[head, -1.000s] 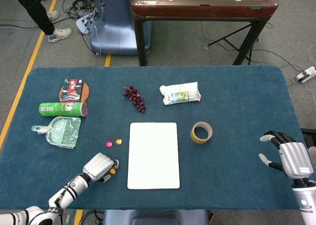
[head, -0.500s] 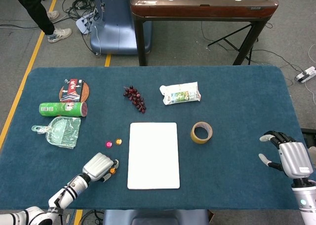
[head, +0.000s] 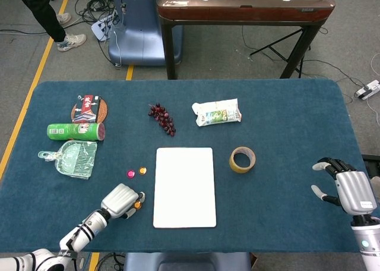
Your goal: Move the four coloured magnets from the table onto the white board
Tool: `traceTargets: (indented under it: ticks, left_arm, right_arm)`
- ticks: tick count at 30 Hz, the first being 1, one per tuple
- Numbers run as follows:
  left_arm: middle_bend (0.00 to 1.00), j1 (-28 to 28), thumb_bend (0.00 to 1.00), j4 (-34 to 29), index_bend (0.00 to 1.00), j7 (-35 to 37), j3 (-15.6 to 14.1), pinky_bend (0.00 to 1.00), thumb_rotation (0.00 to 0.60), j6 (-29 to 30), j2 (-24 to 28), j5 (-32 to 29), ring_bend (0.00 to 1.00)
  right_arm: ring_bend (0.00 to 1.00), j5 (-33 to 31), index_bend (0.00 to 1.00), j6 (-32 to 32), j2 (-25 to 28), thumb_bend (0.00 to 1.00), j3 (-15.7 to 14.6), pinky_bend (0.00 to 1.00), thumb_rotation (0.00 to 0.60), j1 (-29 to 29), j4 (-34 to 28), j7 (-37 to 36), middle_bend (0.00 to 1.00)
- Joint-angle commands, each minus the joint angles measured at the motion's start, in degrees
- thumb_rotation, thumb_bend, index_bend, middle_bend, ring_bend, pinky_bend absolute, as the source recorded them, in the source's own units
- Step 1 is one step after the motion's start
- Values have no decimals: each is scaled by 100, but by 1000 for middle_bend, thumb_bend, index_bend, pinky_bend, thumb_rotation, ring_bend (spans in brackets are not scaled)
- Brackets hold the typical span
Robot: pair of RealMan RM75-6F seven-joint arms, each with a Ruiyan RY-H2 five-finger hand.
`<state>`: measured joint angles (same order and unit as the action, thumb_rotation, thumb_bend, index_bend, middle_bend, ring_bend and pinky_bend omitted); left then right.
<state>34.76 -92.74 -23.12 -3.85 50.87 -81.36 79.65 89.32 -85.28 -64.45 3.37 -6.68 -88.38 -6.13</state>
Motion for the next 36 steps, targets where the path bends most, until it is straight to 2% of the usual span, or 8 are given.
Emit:
traceTargets:
  ticks: [1,13,22,26,29,31,33,36]
  left_arm:
    - [1000,21,403,-58,529,-39,48,1000,600,14,14,-50,1000]
    - [1000,416,403,-405,524,-579,608,1000,600,-35,-126,-548,1000]
    - [1000,801,402,-414,514,-1079,731,1000,600,-256,-431,-906,1000]
    - [1000,902,402,-423,436,-1019,687,1000,600,-346,-463,-849,1000]
    - [1000,931,390,-419,271,-1002,622,1000,600,-358,-463,-819,1000]
    - [1000,931,340,-437,207,-1011,565,1000,600,-349,-432,-819,1000]
    - [1000,916,288,-462,188,-1025,513,1000,600,-316,-392,-813,1000]
    - [1000,860,270,-512,200,-1028,440,1000,600,-214,-311,-815,1000]
  right_arm:
    - [315,7,389,-20,9,162,1,443,600,8,-4,-17,334]
    - [315,69,389,-121,46,162,1,443,600,39,-33,-94,334]
    - [314,73,389,-247,121,162,27,443,600,96,-21,-284,334]
    - [315,40,389,-262,141,163,46,443,600,110,-2,-351,335]
    - [314,34,389,-262,151,163,50,443,600,113,2,-376,335]
    - [314,40,388,-263,153,162,49,443,600,114,2,-386,335]
    - [314,41,388,-258,153,162,47,443,600,114,1,-380,335]
    - [315,45,389,-247,145,163,43,443,600,111,-4,-353,335]
